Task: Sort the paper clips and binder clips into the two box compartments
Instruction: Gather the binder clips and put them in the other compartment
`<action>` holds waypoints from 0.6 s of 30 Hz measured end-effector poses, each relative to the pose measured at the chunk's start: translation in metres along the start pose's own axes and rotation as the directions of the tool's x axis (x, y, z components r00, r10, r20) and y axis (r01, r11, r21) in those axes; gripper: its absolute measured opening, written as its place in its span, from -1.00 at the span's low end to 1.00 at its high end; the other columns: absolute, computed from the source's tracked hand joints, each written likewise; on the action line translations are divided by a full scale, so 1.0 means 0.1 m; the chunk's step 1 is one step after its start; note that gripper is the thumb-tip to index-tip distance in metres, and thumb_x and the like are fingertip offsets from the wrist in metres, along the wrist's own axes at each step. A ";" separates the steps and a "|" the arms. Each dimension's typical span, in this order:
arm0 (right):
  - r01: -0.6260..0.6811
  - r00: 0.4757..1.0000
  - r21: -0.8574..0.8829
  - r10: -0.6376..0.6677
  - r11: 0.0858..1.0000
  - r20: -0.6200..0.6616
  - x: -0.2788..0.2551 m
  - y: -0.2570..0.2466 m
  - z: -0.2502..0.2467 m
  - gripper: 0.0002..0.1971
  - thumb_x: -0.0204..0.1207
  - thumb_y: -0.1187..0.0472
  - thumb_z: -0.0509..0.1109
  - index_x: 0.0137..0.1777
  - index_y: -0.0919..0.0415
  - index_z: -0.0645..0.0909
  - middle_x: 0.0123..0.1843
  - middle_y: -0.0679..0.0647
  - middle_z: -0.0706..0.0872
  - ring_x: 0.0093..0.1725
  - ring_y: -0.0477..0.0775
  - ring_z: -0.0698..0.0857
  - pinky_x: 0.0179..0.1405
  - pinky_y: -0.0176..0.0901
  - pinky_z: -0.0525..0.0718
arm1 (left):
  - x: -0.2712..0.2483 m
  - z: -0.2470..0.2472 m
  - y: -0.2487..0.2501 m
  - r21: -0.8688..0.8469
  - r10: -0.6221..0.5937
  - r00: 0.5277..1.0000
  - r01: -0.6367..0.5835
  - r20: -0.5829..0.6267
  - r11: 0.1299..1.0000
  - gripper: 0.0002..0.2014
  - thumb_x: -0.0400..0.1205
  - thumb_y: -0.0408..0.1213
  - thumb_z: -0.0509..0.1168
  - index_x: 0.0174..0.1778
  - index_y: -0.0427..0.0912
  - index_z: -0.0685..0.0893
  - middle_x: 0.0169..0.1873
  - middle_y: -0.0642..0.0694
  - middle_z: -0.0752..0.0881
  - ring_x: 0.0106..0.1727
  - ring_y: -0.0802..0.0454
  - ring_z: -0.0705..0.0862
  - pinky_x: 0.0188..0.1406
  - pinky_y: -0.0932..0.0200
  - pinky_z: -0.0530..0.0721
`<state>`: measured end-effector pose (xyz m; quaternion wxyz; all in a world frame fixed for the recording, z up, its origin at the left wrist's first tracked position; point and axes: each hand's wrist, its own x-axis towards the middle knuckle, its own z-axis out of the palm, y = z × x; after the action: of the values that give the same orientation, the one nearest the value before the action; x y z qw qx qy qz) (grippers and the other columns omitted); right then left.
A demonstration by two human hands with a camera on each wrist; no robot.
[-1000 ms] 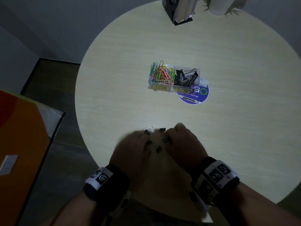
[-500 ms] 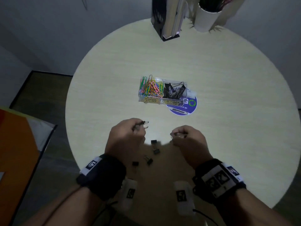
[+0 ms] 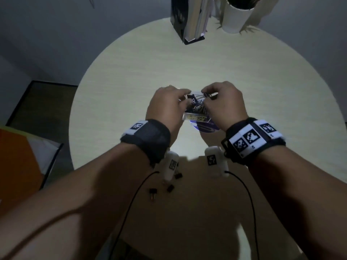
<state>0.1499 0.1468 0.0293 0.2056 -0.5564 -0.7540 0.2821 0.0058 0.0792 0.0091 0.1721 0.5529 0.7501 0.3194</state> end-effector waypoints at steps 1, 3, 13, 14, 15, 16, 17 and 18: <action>0.032 0.999 -0.052 -0.031 0.998 0.018 0.03 0.00 0.04 -0.74 0.43 0.31 0.37 0.05 0.06 0.78 0.11 0.14 0.70 0.05 0.16 0.71 0.15 -0.04 0.66 | -0.03 -0.08 -0.04 -0.002 0.012 0.999 -0.013 -0.035 1.000 -0.75 0.60 -0.10 0.39 0.17 -0.01 0.79 -0.08 -0.08 0.77 0.06 -0.11 0.67 0.10 0.01 0.62; 0.100 0.993 -0.152 -0.089 0.983 0.074 0.05 0.02 0.10 -0.70 0.47 0.32 0.36 0.14 0.11 0.77 0.14 0.19 0.69 0.11 0.22 0.68 0.18 -0.04 0.61 | -0.15 -0.27 -0.16 -0.047 0.008 0.996 -0.013 -0.092 0.999 -0.78 0.60 -0.14 0.39 0.13 -0.02 0.80 -0.10 -0.05 0.76 -0.03 -0.02 0.68 0.04 0.11 0.61; 0.252 0.967 -0.206 -0.236 0.946 0.096 -0.47 0.00 0.09 -0.66 0.44 0.02 0.42 0.22 0.00 0.70 0.10 0.09 0.73 0.11 0.20 0.67 0.08 -0.03 0.59 | -1.25 -0.67 -0.63 0.219 -0.055 0.905 -0.042 0.421 0.975 -0.46 0.38 0.17 0.50 0.19 -0.03 0.68 0.02 -0.10 0.65 0.01 -0.08 0.66 -0.01 0.00 0.71; 0.269 0.952 -0.171 -0.234 0.948 0.198 -0.66 0.00 0.15 -0.62 0.44 -0.08 0.40 0.23 -0.02 0.68 0.13 0.06 0.72 0.13 0.15 0.66 0.11 -0.04 0.60 | -1.36 -0.64 -0.61 0.243 -0.063 0.860 -0.073 0.507 0.967 -0.31 0.28 0.29 0.48 0.25 0.01 0.59 0.09 -0.10 0.60 0.04 -0.10 0.64 -0.04 -0.02 0.73; 0.312 0.909 -0.190 -0.234 0.931 0.345 -0.86 0.01 0.24 -0.55 0.43 -0.22 0.35 0.25 -0.05 0.64 0.16 0.03 0.69 0.15 0.13 0.63 0.14 -0.02 0.60 | -1.46 -0.62 -0.58 0.274 -0.104 0.820 -0.066 0.562 0.959 -0.23 0.24 0.34 0.44 0.32 0.09 0.49 0.16 -0.09 0.54 0.08 -0.10 0.62 -0.02 -0.06 0.73; 0.376 0.847 -0.235 -0.230 0.896 0.479 -1.05 0.04 0.35 -0.46 0.37 -0.36 0.30 0.25 -0.08 0.59 0.17 0.02 0.65 0.16 0.14 0.59 0.12 0.01 0.60 | -1.54 -0.59 -0.57 0.290 -0.115 0.800 -0.076 0.588 0.954 -0.24 0.27 0.32 0.38 0.36 0.15 0.37 0.23 -0.10 0.50 0.12 -0.14 0.60 0.01 -0.11 0.72; 0.404 0.801 -0.274 -0.193 0.873 0.567 -1.23 0.05 0.46 -0.39 0.28 -0.46 0.28 0.21 -0.11 0.53 0.15 0.02 0.60 0.13 0.16 0.56 0.05 0.05 0.62 | -1.62 -0.56 -0.54 0.293 -0.096 0.794 -0.106 0.600 0.950 -0.32 0.34 0.26 0.29 0.37 0.16 0.30 0.25 -0.13 0.49 0.14 -0.21 0.59 0.04 -0.17 0.70; 0.387 0.782 -0.291 -0.144 0.875 0.607 -1.38 0.06 0.54 -0.35 0.20 -0.49 0.31 0.19 -0.12 0.50 0.14 0.03 0.56 0.10 0.16 0.54 -0.01 0.07 0.65 | -1.69 -0.54 -0.55 0.278 -0.065 0.797 -0.132 0.601 0.951 -0.39 0.41 0.19 0.18 0.38 0.12 0.29 0.25 -0.17 0.50 0.14 -0.25 0.59 0.05 -0.20 0.68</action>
<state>0.1613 0.0058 -0.0151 -0.1076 -0.3623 -0.8937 0.2418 -0.0110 -0.1050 -0.0038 0.3085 0.6587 0.6862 0.0095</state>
